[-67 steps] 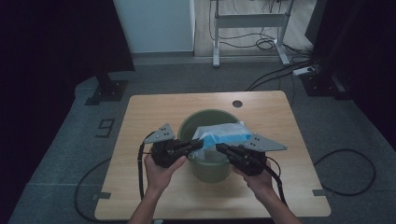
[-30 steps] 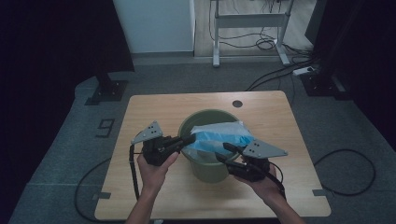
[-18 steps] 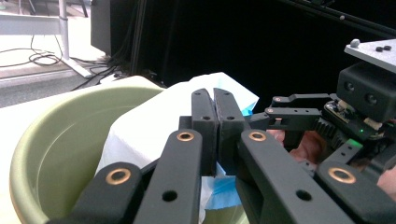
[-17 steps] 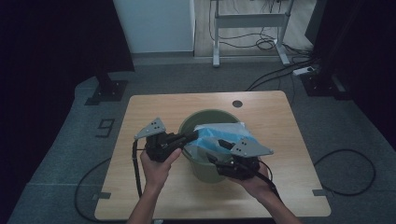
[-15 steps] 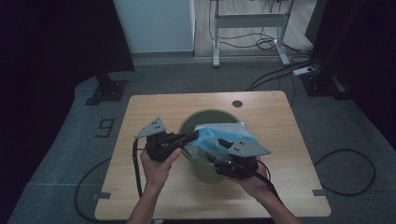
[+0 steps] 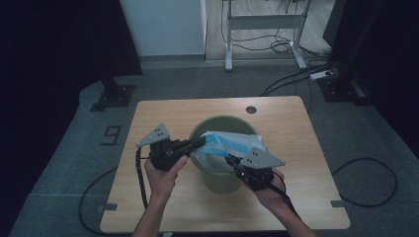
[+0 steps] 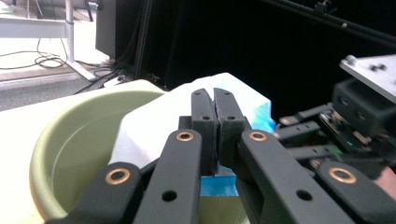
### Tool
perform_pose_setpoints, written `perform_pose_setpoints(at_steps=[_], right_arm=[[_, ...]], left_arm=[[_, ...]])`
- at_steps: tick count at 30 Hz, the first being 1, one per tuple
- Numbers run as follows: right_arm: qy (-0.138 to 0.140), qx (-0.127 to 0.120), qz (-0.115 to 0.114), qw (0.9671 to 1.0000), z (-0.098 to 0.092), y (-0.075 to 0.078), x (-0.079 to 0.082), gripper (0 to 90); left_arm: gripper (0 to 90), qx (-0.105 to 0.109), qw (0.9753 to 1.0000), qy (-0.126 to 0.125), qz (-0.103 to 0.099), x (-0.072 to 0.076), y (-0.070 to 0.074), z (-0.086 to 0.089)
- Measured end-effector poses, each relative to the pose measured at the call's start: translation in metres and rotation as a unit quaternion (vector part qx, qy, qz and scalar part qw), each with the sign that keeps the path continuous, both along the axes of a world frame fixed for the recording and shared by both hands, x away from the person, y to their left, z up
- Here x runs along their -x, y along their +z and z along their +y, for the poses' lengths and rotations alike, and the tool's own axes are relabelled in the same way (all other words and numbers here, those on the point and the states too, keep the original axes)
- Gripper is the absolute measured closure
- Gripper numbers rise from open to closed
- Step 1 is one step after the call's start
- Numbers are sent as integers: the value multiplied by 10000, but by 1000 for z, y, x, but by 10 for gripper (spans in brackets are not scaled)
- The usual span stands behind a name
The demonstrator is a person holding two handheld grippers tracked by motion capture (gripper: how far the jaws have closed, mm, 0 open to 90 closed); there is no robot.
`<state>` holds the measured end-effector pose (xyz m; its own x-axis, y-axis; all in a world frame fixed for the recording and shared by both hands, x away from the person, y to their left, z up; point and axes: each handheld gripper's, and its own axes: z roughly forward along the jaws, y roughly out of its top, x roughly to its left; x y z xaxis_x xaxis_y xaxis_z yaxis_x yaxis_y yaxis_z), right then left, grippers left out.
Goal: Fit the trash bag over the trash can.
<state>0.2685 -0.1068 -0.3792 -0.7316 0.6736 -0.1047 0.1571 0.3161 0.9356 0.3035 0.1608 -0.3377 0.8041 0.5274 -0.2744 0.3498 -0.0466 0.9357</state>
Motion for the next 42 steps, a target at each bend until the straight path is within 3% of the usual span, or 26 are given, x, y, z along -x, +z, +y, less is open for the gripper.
perform_pose_setpoints(at_steps=[9,17,24,35,39,42], right_arm=[[607,163,-37,9980,-1,1,12,888],[829,337,-87,9960,-4,2,14,889],[858,399,-152,9954,-13,6,8,888],[776,408,-112,9961,-35,17,-3,888],[836,483,-85,9953,-32,18,-8,889],[875,490,-61,9949,-29,17,-10,889]], left_arm=[[864,9,9999,140,-56,4,6,14],[870,-51,9998,194,-64,1,13,20],[878,59,9995,299,17,-8,17,30],[869,-55,9994,246,241,-3,-7,30],[732,-150,9992,196,303,-3,-6,30],[562,-396,9984,388,71,2,-1,27]])
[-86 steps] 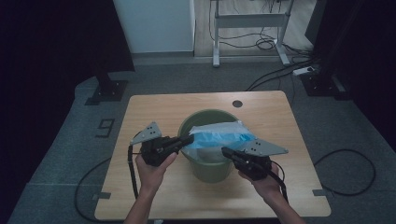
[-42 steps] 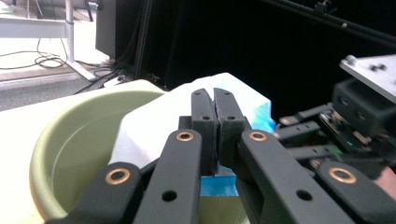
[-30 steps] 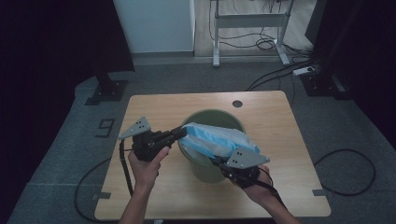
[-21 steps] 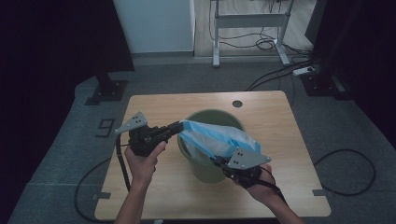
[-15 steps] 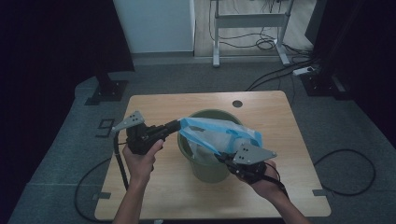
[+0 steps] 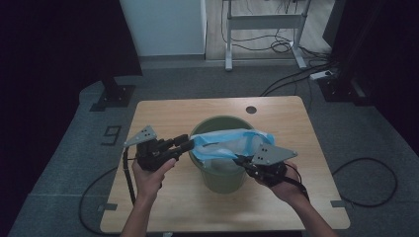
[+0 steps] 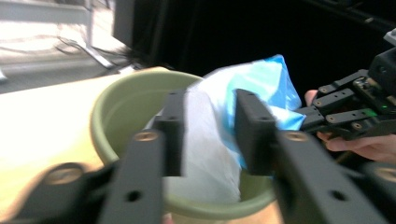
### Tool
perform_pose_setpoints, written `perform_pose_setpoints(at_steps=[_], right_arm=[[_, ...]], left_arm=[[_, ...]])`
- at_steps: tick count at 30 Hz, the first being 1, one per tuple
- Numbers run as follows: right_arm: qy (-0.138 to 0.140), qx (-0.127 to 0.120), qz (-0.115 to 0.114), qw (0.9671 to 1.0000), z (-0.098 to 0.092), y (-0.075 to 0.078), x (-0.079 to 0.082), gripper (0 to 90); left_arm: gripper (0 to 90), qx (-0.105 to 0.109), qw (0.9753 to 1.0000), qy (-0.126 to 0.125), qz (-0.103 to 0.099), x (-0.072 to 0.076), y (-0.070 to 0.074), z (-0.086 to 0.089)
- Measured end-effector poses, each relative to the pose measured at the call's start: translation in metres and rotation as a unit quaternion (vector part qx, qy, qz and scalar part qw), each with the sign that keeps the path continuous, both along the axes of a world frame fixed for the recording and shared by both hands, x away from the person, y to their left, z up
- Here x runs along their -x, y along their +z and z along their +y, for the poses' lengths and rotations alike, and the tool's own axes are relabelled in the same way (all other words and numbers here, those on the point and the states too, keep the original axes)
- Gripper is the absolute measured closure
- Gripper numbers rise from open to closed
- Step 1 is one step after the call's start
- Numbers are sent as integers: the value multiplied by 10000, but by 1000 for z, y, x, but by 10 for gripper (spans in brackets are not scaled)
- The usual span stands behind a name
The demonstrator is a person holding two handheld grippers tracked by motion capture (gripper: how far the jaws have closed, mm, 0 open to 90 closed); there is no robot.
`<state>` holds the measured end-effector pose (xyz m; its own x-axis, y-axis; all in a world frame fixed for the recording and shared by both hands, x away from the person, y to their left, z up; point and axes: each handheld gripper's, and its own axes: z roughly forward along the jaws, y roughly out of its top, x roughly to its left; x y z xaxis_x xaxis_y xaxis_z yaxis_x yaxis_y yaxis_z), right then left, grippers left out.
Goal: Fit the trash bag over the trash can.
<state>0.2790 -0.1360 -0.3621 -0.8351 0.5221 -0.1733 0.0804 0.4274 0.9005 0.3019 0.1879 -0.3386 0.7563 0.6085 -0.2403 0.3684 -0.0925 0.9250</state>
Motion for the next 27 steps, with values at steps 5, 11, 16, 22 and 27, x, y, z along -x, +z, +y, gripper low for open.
perform_pose_setpoints(at_steps=[5,11,16,22,27], right_arm=[[70,-31,83,9999,4,-1,-7,889],[144,-11,137,9998,7,-1,-11,890],[176,-19,144,9997,7,-1,-11,889],[196,-20,173,9997,8,-1,-12,890],[190,-31,166,9997,8,0,-11,889]], left_arm=[[346,-568,9978,-202,-277,3,13,-14],[269,-1006,9935,-389,-357,-9,29,-35],[237,-1147,9906,-682,-294,-25,34,-51],[234,-1529,9839,-919,-114,-44,32,-72],[500,-1824,9778,-1019,-173,-51,28,-84]])
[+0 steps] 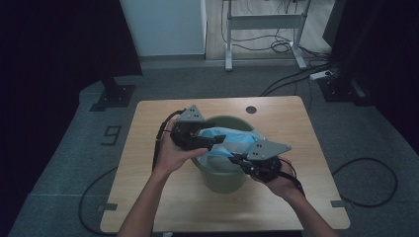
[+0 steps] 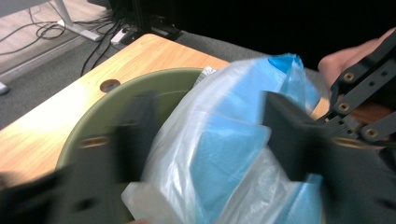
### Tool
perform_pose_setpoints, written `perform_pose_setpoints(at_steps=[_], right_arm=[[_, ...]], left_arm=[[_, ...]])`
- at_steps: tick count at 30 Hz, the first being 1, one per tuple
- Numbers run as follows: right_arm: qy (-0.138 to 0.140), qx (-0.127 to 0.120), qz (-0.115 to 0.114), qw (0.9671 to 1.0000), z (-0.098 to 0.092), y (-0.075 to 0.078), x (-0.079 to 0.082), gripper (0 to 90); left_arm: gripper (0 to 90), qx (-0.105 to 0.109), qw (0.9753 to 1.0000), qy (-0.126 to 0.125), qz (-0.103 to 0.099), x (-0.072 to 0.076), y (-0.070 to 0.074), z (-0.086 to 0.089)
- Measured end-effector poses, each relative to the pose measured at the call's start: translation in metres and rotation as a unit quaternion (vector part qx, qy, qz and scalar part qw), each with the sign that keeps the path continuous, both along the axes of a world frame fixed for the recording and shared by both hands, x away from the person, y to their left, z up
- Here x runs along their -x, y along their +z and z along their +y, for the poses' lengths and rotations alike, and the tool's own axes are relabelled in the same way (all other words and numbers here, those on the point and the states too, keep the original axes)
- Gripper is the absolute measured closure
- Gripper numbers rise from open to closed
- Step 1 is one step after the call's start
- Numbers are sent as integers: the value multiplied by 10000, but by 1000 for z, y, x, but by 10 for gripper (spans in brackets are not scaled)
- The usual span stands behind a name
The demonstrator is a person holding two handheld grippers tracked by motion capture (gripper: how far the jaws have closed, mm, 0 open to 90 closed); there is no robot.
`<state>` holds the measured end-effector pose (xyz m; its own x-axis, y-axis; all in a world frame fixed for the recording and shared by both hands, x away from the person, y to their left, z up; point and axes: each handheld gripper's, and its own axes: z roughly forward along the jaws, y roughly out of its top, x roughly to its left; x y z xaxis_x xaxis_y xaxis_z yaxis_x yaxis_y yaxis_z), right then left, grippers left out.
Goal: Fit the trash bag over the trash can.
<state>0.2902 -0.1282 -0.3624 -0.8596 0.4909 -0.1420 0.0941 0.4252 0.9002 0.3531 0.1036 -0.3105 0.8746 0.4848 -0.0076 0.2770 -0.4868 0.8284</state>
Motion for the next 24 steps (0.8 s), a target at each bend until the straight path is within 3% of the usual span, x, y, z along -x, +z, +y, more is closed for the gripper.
perform_pose_setpoints(at_steps=[2,4,6,9,14,18,24], right_arm=[[-1,4,-1,10000,0,0,1,890],[-4,7,-10,10000,-1,0,1,890],[-12,1,-27,10000,-2,0,3,890],[-59,-11,-56,10000,-6,0,5,889],[-177,-21,-106,9998,-14,0,6,890],[-212,-82,-127,9997,-20,1,8,889],[-225,35,-239,9995,-22,2,11,889]], left_arm=[[657,-154,9999,47,-39,-2,-1,-3],[754,-233,9996,143,-16,-4,-1,-5],[848,-167,9992,355,-72,-5,0,-3],[879,213,9973,702,-104,-8,2,7],[890,628,9904,1222,-145,-8,2,26],[888,778,9877,1353,-74,-8,-1,36],[888,830,9873,1354,-24,-3,-8,40]])
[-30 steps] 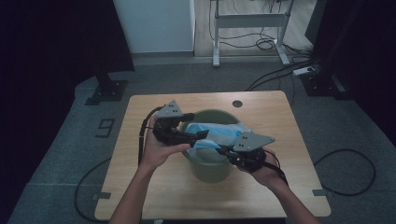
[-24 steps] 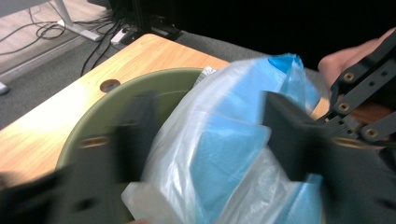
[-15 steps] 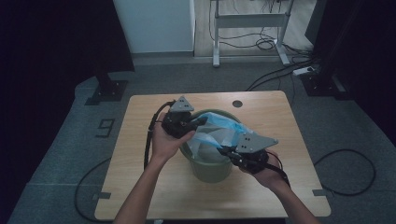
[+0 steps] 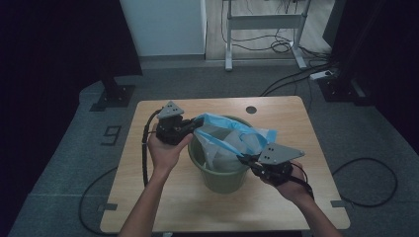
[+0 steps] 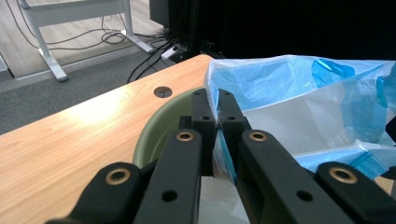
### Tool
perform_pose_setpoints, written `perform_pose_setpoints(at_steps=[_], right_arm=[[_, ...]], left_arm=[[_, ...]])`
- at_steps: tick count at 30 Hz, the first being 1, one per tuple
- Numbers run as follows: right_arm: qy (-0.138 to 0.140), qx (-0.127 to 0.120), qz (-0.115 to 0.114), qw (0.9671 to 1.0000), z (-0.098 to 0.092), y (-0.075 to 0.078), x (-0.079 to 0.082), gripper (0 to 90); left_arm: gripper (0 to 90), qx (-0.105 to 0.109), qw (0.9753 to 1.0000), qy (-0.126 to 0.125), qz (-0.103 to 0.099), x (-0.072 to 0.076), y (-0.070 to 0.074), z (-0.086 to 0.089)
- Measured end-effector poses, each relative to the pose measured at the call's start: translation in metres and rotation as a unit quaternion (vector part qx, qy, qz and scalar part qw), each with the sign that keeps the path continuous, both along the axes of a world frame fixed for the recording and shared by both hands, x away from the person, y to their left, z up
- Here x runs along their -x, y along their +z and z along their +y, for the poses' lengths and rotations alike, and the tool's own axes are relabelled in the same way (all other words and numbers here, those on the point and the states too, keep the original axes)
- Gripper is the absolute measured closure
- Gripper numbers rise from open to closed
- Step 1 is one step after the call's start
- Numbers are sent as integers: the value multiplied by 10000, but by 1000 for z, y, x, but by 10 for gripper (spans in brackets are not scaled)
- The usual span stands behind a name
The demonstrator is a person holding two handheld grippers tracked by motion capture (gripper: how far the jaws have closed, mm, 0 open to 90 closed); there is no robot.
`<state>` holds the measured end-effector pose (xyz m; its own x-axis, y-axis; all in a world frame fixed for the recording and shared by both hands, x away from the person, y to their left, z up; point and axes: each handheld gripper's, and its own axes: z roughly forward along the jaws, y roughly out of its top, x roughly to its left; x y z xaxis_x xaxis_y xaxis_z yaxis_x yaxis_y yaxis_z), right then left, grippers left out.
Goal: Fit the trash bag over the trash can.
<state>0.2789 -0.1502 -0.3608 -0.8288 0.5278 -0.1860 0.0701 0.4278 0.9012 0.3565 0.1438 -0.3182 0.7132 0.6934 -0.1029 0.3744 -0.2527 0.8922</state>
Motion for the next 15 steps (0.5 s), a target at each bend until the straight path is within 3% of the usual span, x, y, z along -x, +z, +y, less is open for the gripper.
perform_pose_setpoints(at_steps=[6,8,11,15], right_arm=[[174,-10,-42,9998,-3,1,1,889],[284,-6,-19,9996,-2,0,1,889],[422,-9,10,9991,1,-1,1,889],[536,35,17,9986,5,-1,0,889]], left_arm=[[858,156,9995,-173,201,16,-8,12],[746,164,9991,-293,256,21,-8,14],[513,-84,9998,-185,6,26,1,13],[380,-306,9987,-331,-223,28,17,6]])
